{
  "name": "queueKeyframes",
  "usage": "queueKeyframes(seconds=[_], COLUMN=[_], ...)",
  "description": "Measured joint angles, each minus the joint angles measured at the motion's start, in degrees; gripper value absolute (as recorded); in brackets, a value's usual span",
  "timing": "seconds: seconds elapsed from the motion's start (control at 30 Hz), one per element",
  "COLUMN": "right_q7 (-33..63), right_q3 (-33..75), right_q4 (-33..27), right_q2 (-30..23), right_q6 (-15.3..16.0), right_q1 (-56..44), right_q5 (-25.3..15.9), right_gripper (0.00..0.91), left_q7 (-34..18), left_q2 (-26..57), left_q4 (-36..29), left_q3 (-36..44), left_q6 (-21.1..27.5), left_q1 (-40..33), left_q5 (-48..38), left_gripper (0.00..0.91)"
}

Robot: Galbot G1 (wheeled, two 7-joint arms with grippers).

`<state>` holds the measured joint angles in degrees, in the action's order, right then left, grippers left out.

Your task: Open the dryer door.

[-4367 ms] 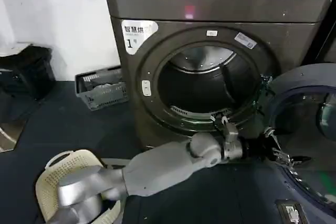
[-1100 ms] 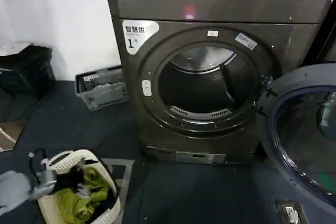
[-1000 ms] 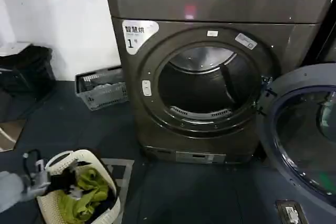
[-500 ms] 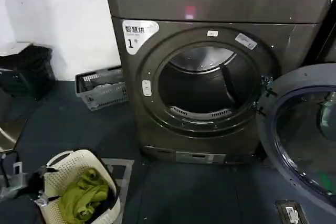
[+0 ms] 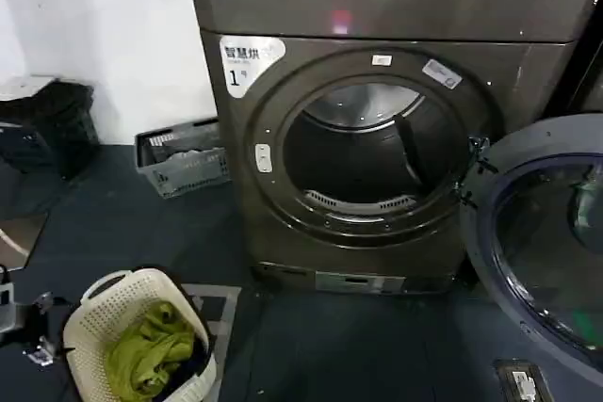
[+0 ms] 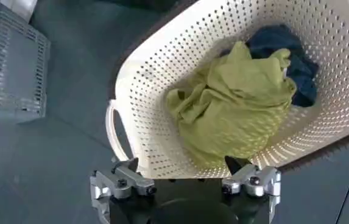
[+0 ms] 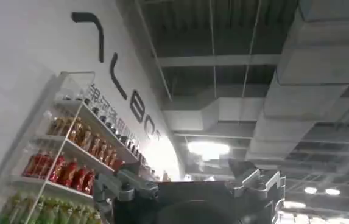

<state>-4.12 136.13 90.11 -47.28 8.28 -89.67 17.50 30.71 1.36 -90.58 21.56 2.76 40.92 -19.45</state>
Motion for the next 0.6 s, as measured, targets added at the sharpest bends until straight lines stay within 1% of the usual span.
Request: queueKeyframes(seconds=[0.3, 0.47, 0.6], right_q7=[-0.24, -0.31, -0.4], right_q3=[1.07, 1.72, 1.87], right_q4=[0.03, -0.13, -0.32], right_q2=[-0.01, -0.04, -0.04], right_q6=[-0.14, -0.15, -0.24], right_q1=[-1.2, -1.79, -1.96], right_q5=[0.17, 0.31, 0.36], right_gripper=[0.907, 0.907, 0.907], left_q7=[1.04, 2.12, 1.65], left_q2=[0.33, 0.58, 0.8], left_q4=[-0.37, -0.41, -0.65], left_q3=[-0.6, -0.66, -0.49], left_q6=[-1.3, -1.61, -1.09], left_q1=[0.04, 0.25, 0.3], left_q5=[0.48, 2.41, 1.19], left_gripper=[0.907, 0.907, 0.907])
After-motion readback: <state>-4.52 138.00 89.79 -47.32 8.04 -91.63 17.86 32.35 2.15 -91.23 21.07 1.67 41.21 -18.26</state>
